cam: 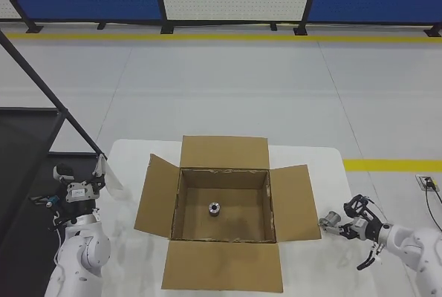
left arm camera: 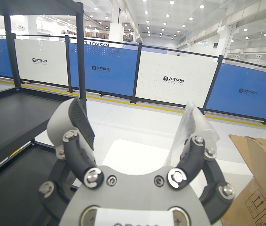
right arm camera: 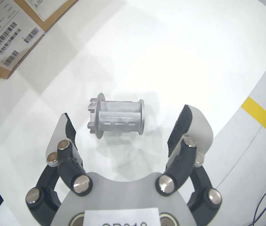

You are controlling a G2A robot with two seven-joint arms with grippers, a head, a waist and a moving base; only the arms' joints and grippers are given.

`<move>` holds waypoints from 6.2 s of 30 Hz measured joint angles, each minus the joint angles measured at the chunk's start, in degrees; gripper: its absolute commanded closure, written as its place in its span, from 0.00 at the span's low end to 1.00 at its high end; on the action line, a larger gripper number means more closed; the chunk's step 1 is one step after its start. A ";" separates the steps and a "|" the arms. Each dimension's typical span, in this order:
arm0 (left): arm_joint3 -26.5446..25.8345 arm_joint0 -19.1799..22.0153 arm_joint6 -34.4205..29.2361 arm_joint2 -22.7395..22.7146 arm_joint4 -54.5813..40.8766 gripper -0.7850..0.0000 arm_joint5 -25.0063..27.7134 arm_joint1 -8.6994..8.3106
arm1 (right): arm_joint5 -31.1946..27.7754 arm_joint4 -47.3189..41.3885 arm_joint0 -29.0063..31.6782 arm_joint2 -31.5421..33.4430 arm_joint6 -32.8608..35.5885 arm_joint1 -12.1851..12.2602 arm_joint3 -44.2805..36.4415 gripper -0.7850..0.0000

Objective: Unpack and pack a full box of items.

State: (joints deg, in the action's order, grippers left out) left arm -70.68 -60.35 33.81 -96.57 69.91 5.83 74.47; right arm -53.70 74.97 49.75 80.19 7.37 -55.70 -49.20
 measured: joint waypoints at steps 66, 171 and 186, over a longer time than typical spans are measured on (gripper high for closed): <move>0.00 0.00 0.00 0.00 0.00 0.00 0.00 0.00 | 42.47 -20.60 -34.64 -58.06 59.75 -24.08 -17.04 1.00; -6.16 -9.49 3.52 -0.03 15.88 0.00 19.21 -3.76 | 38.40 -69.59 10.52 12.74 39.89 -7.77 -37.13 0.00; -8.38 -10.10 3.24 1.19 14.82 0.00 19.98 -4.37 | 31.74 -79.08 4.79 6.77 52.82 -7.31 -30.07 0.00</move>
State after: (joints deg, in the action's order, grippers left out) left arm -79.06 -70.46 37.04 -95.39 84.73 25.81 70.10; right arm -21.96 -4.11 54.54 86.95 60.19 -63.01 -79.26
